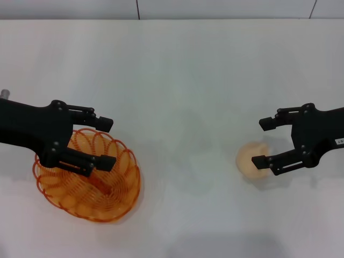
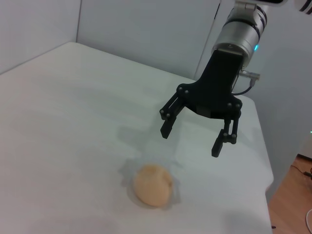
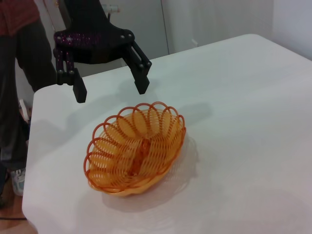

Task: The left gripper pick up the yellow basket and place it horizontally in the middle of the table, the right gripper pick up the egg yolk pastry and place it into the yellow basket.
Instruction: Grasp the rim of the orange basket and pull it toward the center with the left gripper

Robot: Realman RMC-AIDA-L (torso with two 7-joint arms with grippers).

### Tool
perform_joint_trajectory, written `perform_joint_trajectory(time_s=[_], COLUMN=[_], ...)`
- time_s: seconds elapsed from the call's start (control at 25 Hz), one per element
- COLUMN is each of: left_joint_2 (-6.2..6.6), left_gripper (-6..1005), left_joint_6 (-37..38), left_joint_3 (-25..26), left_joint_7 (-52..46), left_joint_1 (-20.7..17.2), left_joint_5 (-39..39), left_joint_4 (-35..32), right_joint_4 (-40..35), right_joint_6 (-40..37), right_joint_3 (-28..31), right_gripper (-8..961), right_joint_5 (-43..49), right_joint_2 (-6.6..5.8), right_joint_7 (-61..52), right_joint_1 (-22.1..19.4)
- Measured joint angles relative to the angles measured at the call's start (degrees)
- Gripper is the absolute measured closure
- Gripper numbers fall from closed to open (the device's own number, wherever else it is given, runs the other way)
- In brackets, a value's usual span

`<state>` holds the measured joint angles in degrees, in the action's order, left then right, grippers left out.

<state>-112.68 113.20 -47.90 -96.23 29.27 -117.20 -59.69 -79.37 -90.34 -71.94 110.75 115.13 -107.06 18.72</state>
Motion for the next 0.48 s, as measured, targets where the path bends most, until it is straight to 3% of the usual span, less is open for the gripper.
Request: perform_joint_trajectory(time_s=[0.32, 0.48], left_joint_2=[0.98, 1.93], left_gripper=[139, 139], left_joint_6=[-0.34, -0.41], left_joint_3=[0.15, 0.32], left_joint_7=[-3.74, -10.51], left_joint_1=[0.22, 1.42], left_joint_5=[-1.56, -7.92], left_joint_4=[-1.34, -4.59], right_joint_4=[0.31, 0.3], right_joint_6=[0.26, 0.29], right_joint_3=[-0.04, -0.05], right_gripper=[79, 79], right_joint_5=[-0.24, -0.4], right_joint_2=[0.0, 0.0], right_joint_7=[0.14, 0.28], right_joint_1=[0.0, 0.0])
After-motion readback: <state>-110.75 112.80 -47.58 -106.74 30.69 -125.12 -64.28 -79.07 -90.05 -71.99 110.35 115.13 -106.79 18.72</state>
